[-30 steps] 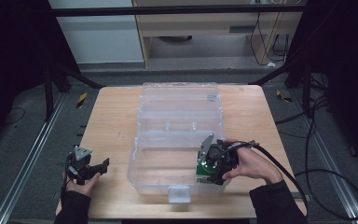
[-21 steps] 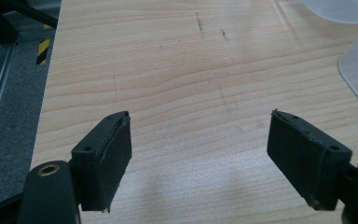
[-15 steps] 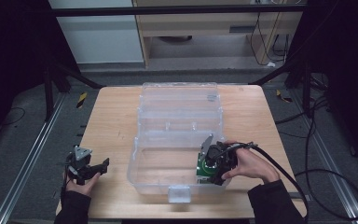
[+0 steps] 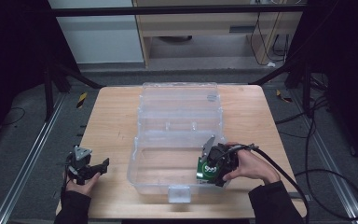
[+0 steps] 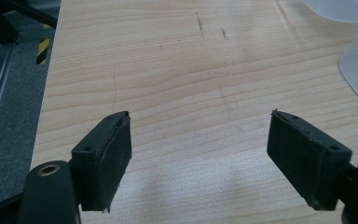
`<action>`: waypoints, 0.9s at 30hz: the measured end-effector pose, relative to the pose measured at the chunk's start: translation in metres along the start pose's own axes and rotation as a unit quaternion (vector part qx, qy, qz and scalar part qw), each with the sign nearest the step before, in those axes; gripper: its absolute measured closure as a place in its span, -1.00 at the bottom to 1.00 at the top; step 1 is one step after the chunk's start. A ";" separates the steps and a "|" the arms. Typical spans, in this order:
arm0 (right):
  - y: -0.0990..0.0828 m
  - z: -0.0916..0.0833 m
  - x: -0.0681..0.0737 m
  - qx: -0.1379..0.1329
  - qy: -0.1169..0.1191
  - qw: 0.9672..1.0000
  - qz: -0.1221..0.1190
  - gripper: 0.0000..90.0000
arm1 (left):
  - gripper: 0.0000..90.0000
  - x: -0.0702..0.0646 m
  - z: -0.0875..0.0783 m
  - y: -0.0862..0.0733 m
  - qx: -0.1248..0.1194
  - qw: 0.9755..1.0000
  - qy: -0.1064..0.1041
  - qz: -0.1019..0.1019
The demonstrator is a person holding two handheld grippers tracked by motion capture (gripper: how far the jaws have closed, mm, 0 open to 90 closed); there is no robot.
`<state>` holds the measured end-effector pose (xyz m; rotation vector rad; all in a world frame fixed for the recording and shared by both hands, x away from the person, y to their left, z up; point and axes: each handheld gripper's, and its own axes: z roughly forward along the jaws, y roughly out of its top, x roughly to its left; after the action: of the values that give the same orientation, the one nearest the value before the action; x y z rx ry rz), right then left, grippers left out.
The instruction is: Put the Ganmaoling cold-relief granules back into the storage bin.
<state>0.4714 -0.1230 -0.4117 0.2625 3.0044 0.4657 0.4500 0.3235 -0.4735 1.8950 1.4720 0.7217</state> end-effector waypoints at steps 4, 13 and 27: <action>-0.002 -0.009 0.000 -0.020 -0.003 1.000 0.009 -0.72 | -0.53 0.000 0.000 0.000 0.000 1.000 0.000 0.001; -0.012 -0.038 0.005 -0.080 -0.039 0.996 0.033 -0.81 | -0.53 0.000 0.000 0.000 0.000 1.000 0.000 0.001; -0.043 -0.072 0.014 -0.204 -0.114 0.965 0.119 -0.90 | -0.52 0.000 0.000 0.000 0.000 1.000 0.000 0.001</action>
<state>0.4423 -0.1823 -0.3572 0.5965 2.5855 0.9843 0.4497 0.3231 -0.4734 1.8964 1.4715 0.7222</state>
